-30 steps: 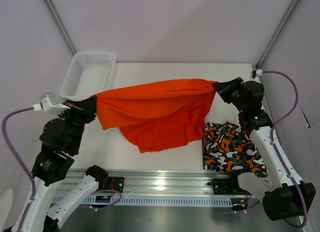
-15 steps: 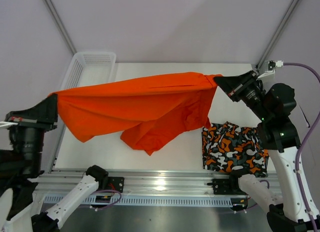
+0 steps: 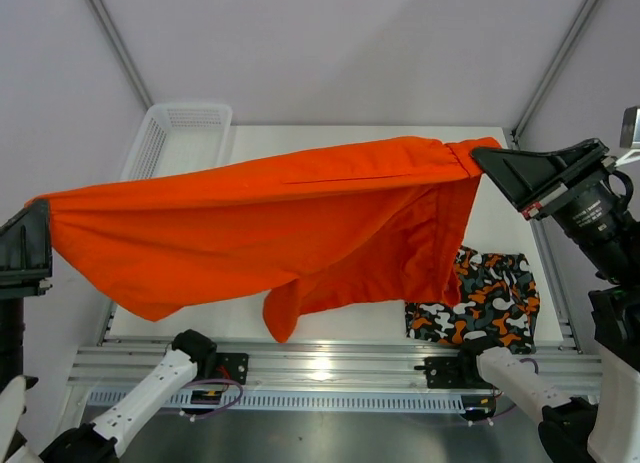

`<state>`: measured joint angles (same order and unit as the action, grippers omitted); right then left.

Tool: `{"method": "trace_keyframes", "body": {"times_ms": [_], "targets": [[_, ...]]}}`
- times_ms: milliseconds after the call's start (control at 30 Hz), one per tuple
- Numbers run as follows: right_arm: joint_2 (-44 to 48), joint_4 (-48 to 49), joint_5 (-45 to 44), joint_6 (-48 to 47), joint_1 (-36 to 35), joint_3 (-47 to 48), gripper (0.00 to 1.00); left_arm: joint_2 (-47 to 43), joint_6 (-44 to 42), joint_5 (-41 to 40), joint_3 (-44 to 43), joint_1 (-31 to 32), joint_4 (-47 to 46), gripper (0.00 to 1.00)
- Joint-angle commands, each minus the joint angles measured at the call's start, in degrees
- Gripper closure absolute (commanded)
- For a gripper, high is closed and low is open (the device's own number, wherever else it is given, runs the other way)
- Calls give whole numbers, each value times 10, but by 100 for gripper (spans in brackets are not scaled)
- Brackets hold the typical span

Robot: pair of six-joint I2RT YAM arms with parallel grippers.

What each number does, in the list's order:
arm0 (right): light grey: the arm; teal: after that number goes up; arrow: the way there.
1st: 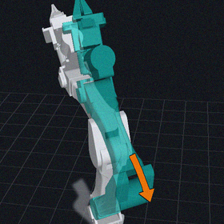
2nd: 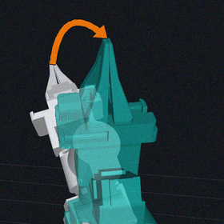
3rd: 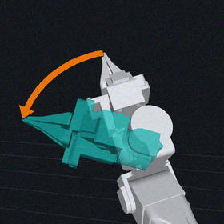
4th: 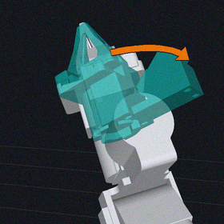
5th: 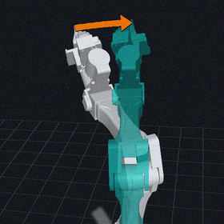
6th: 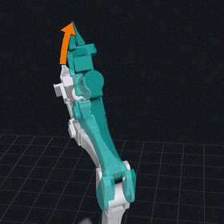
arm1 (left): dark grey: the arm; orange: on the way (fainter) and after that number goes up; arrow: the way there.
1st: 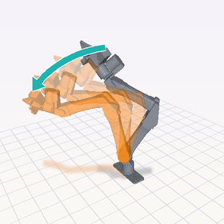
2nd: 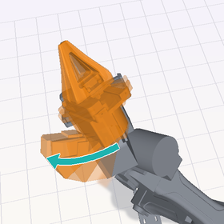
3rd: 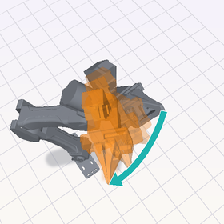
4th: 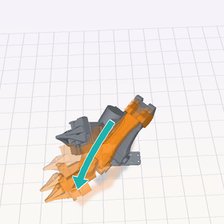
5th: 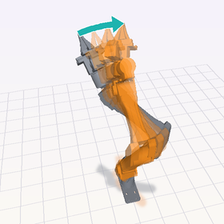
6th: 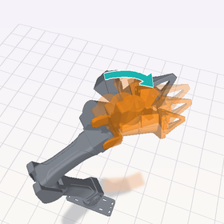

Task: Fold and stack the shorts
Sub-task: Flatten the shorts out

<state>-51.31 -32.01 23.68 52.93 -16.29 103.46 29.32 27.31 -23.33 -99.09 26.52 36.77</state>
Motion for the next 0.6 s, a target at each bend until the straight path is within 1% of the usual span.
{"method": "trace_keyframes", "body": {"times_ms": [0,67,100,133,167,200,233,300,333,400,433,467,500,533,567], "targets": [[-53,-41,-49,-38,11,4,100,39,-45,-110,21,19,-58,100],[-61,-9,-30,-20,12,-39,100,51,-57,-159,63,73,-94,100],[-63,11,-23,-12,12,-90,100,62,-72,-181,80,93,-110,100],[-67,45,-21,-5,14,-113,100,64,-81,-202,111,128,-128,100],[-71,55,-17,0,15,-134,100,69,-88,-238,141,140,-160,100],[-77,76,-15,5,22,-169,100,74,-95,-248,166,143,-174,100],[-89,88,-13,8,26,-186,100,78,-97,-256,180,143,-199,100],[-102,126,0,21,42,-221,100,93,-100,-272,212,143,-215,100],[-114,135,7,25,47,-245,100,99,-100,-273,217,139,-221,100],[-122,154,12,25,49,-258,100,108,-89,-246,224,126,-221,100],[-125,157,9,24,49,-263,100,113,-82,-230,223,103,-212,100],[-124,159,8,23,49,-263,100,115,-78,-212,219,90,-210,100],[-123,161,8,23,48,-261,100,114,-83,-171,217,79,-211,100],[-121,160,8,19,49,-255,100,113,-89,-154,215,63,-215,100],[-115,160,8,19,49,-252,100,111,-97,-145,209,61,-216,100]]}}
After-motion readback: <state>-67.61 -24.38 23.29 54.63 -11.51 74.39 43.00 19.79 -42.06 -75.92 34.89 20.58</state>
